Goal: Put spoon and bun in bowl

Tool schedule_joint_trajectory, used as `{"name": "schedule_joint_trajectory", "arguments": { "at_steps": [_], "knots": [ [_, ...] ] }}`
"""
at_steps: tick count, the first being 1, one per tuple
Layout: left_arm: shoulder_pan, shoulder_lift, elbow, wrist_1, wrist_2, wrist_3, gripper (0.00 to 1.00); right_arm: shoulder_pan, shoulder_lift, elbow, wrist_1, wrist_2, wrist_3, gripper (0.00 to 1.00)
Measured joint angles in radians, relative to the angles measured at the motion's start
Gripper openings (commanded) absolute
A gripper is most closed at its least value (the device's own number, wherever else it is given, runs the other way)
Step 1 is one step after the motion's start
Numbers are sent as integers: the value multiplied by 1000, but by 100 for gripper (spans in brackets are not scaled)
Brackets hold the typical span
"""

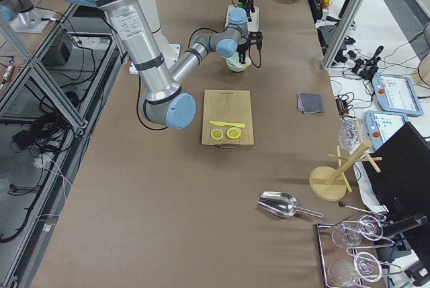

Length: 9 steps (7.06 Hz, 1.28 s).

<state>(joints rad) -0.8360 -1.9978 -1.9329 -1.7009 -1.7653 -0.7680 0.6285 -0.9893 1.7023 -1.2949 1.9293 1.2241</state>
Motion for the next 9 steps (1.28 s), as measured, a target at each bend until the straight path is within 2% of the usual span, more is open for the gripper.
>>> {"name": "schedule_joint_trajectory", "arguments": {
  "at_steps": [1,2,4,7,9],
  "knots": [
    [-105,67,-15,-24,-102,110,98,-34,18,-8,0,-31,30,0],
    [-192,114,-18,-51,-188,166,98,-63,32,-13,-1,-60,51,96],
    [-262,156,-19,-79,-263,191,98,-85,68,-29,-20,-105,78,100],
    [-274,168,-21,-107,-275,204,98,-92,92,-21,-43,-130,87,100],
    [-276,177,-8,-134,-270,209,98,-77,86,33,-140,-127,28,100]
  ]
}}
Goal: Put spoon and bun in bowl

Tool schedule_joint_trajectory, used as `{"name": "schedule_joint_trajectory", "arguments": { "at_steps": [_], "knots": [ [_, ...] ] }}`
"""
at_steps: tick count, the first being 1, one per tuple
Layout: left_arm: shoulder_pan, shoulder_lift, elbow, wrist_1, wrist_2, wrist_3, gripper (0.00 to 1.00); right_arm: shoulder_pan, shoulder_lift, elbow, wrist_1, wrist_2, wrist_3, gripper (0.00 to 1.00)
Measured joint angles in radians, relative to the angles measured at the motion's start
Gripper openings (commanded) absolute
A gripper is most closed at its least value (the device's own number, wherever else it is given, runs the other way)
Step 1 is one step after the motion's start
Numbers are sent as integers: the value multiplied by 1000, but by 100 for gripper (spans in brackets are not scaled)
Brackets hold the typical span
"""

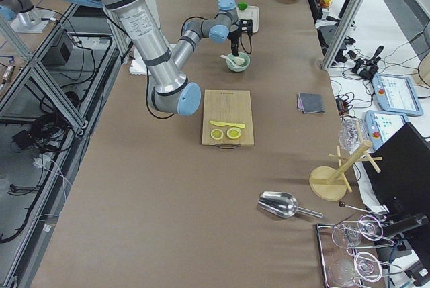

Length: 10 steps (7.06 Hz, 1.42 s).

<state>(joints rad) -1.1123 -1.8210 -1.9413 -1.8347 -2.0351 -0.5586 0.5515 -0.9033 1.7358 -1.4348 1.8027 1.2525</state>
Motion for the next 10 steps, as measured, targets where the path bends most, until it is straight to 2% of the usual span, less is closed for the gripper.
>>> {"name": "schedule_joint_trajectory", "arguments": {
  "at_steps": [3,5,6,8,10],
  "knots": [
    [-13,14,32,-5,27,1,98,153,-86,78,-240,52,-277,100],
    [-117,68,71,54,5,65,98,408,-209,90,-283,215,-557,100],
    [-219,92,84,133,-52,195,98,552,-295,85,-285,279,-748,100],
    [-412,181,104,231,-136,408,98,792,-453,31,-283,398,-1009,100],
    [-485,295,122,223,-159,446,98,942,-536,-123,-275,489,-1250,100]
  ]
}}
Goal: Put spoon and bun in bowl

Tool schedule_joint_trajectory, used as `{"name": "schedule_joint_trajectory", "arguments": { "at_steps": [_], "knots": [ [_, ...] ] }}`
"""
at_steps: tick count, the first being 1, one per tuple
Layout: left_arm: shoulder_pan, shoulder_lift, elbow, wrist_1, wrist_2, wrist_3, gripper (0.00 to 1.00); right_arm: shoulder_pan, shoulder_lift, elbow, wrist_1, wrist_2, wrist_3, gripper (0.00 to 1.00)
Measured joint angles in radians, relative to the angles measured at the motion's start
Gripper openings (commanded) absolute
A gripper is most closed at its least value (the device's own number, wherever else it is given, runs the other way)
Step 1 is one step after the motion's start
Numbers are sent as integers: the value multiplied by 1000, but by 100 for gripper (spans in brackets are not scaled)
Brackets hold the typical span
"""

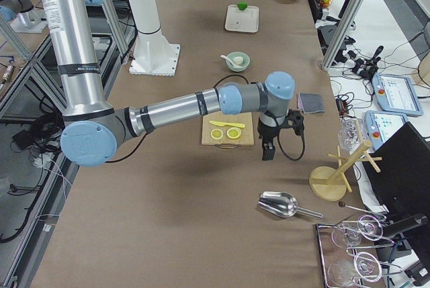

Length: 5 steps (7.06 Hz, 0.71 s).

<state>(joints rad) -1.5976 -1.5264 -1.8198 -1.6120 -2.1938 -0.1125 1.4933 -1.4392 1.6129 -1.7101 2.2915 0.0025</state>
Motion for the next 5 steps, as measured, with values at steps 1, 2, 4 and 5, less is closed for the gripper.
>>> {"name": "schedule_joint_trajectory", "arguments": {
  "at_steps": [1,2,4,5],
  "knots": [
    [-8,34,10,-9,-37,2,98,52,-21,-46,2,13,-75,100],
    [-9,49,27,-14,-85,1,98,88,-39,-60,2,21,-105,100],
    [-9,46,63,-17,-123,-5,98,135,-66,-45,1,45,-116,100],
    [-8,40,69,-16,-127,-7,98,145,-74,-13,-4,51,-104,100]
  ]
}}
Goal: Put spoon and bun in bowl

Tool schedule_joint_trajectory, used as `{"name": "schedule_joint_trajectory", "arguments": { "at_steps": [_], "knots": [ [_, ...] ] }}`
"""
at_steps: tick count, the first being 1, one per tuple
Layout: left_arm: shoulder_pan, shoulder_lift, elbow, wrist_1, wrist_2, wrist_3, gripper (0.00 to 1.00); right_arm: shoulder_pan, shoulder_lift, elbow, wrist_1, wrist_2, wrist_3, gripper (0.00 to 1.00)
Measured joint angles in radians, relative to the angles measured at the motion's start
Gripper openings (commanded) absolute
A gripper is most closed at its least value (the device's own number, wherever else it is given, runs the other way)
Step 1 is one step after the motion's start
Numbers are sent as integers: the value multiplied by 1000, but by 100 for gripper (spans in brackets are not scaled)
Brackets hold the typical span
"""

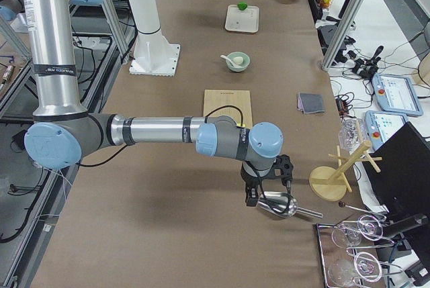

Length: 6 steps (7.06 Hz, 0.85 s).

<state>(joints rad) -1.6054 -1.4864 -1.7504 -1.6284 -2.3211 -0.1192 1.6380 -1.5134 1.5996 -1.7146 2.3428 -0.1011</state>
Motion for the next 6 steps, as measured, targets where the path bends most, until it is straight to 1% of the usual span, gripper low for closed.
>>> {"name": "schedule_joint_trajectory", "arguments": {
  "at_steps": [2,6],
  "knots": [
    [1,-14,-3,2,-2,-2,98,4,-10,42,-1,6,46,100],
    [2,-28,3,0,-1,-1,98,5,-20,41,6,7,59,100]
  ]
}}
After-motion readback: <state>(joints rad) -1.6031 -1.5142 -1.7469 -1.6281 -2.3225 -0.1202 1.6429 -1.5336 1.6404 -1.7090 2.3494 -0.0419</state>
